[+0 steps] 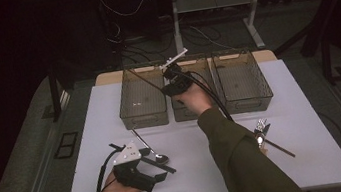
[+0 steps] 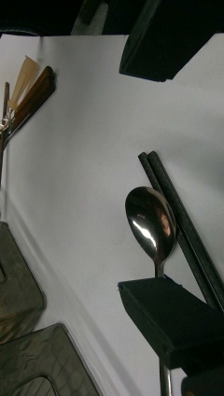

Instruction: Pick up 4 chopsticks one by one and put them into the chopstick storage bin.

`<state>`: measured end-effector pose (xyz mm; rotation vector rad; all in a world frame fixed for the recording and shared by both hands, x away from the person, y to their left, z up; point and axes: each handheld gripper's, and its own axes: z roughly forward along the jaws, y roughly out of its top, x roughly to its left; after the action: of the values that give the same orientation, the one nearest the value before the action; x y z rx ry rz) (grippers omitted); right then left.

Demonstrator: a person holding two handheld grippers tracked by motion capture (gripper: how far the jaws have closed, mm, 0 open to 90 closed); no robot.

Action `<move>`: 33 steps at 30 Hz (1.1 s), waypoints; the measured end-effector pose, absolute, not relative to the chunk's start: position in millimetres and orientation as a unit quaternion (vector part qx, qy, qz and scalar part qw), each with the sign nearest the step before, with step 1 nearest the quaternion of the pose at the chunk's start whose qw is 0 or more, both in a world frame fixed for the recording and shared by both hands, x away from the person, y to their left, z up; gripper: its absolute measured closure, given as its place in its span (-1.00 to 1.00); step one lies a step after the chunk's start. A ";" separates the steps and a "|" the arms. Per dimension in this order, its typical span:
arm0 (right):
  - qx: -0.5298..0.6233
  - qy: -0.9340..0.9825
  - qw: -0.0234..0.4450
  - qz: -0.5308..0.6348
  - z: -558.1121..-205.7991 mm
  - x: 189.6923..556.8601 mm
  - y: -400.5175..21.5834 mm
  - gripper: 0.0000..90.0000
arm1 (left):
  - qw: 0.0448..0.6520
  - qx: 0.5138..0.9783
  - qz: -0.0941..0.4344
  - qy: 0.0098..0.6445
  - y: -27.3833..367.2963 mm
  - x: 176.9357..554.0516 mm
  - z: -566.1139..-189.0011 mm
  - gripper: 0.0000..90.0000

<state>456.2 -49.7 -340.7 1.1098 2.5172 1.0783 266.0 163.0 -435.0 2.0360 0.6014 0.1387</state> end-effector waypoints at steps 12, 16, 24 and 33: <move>0.399 0.852 0.097 0.323 -356.1 469.5 -21.6 0.88 | 0.484 0.839 0.054 0.243 161.9 264.7 -434.3 -1.00; 0.407 0.850 0.099 0.319 -356.2 472.9 -16.2 0.87 | 0.485 0.839 0.054 0.241 161.6 264.7 -434.1 -1.00; 0.420 0.849 0.093 0.307 -363.5 478.5 -9.2 0.86 | 0.486 0.839 0.055 0.239 161.6 264.7 -433.7 -1.00; 0.413 0.845 0.107 0.322 -357.6 476.1 -13.7 0.38 | 0.484 0.840 0.056 0.238 161.8 265.0 -433.8 -1.00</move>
<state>476.1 -13.7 -357.6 1.2152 2.4880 0.9493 265.0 161.8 -433.8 2.0453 0.5802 0.1356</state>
